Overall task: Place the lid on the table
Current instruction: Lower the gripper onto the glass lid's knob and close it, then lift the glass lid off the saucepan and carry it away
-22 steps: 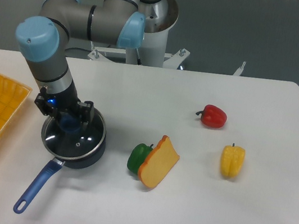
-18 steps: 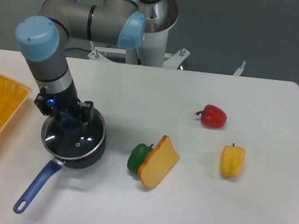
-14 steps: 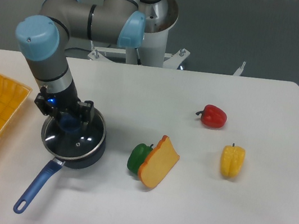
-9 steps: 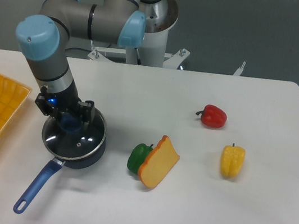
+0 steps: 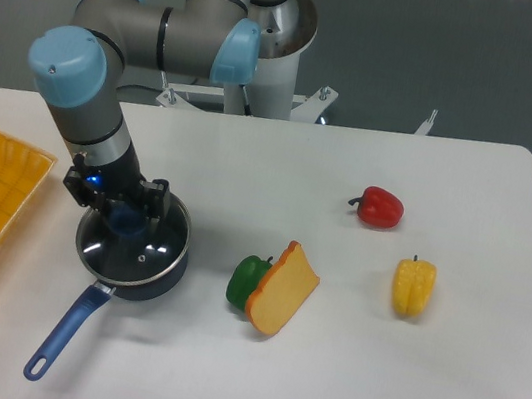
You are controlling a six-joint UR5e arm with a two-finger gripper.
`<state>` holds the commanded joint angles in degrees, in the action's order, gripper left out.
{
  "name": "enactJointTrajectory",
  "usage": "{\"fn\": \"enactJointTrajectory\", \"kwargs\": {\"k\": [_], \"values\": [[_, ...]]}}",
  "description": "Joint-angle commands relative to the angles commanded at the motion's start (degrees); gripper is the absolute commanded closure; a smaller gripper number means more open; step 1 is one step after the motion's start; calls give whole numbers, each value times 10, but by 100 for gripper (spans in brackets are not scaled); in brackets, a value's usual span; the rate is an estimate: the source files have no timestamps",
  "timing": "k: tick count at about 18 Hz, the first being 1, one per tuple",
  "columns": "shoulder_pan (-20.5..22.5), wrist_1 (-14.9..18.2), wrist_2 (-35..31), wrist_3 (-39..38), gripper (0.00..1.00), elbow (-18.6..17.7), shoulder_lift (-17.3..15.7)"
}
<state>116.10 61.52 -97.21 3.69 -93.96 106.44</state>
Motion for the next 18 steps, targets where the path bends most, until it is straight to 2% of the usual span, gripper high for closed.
{"fn": "enactJointTrajectory", "kwargs": {"k": [6, 9, 14, 18], "values": [[6, -1, -1, 0, 36, 14, 4], [9, 1, 0, 2, 36, 7, 0], [11, 3, 0, 61, 36, -8, -3], [17, 22, 2, 107, 37, -15, -13]]}}
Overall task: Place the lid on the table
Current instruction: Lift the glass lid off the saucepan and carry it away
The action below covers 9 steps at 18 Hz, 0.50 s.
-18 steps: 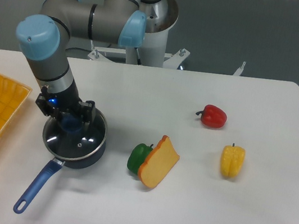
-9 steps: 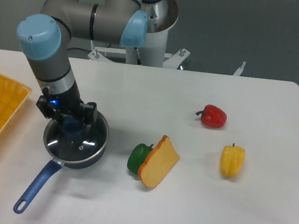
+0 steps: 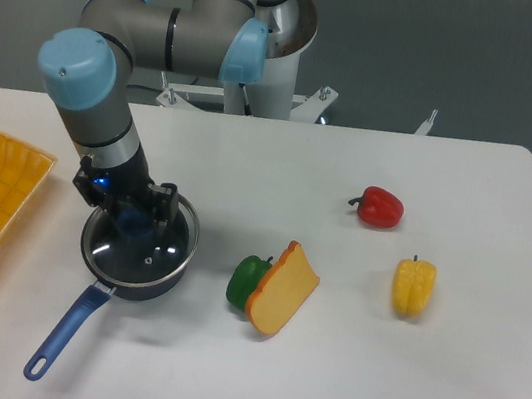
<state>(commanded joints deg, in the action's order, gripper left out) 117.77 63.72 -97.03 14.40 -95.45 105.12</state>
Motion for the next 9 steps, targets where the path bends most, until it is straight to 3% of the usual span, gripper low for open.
{"fn": "enactJointTrajectory", "kwargs": {"k": [9], "values": [[27, 0, 20, 91, 39, -26, -13]]}}
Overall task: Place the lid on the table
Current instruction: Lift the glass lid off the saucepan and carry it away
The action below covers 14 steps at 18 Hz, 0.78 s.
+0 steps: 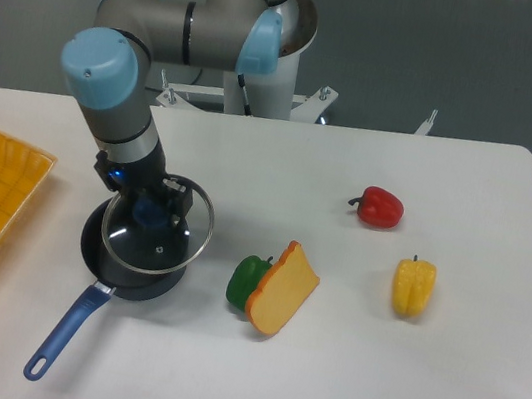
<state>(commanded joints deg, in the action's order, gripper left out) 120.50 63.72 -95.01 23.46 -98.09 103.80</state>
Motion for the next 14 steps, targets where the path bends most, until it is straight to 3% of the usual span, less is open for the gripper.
{"fn": "enactJointTrajectory", "kwargs": {"k": [11, 14], "values": [[39, 24, 22, 131, 39, -15, -18], [58, 23, 22, 180, 39, -36, -31]]}}
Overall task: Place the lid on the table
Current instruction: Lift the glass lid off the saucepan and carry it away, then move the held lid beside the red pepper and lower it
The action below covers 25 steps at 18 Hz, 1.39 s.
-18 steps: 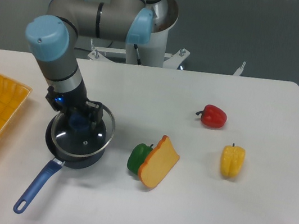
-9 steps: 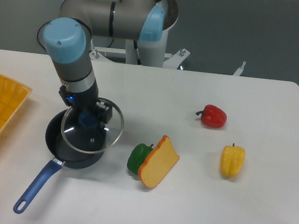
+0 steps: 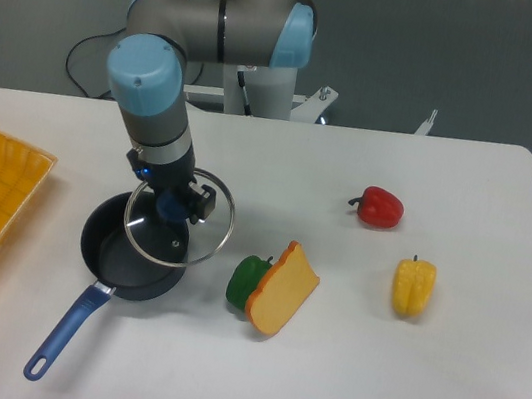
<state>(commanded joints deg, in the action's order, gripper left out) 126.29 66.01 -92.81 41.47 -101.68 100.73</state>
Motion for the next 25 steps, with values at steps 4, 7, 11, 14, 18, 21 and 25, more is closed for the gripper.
{"fn": "enactJointTrajectory", "kwargs": {"k": [4, 7, 11, 14, 18, 21, 25], "values": [[20, -1, -1, 44, 39, -14, -8], [38, -2, 0, 74, 39, -25, -17], [55, -2, -1, 112, 39, -37, -26], [77, -2, 0, 146, 39, -43, -33], [98, -1, -3, 190, 39, -44, -37], [116, 0, -3, 214, 39, -44, -42], [129, 0, -7, 251, 39, -49, -42]]}}
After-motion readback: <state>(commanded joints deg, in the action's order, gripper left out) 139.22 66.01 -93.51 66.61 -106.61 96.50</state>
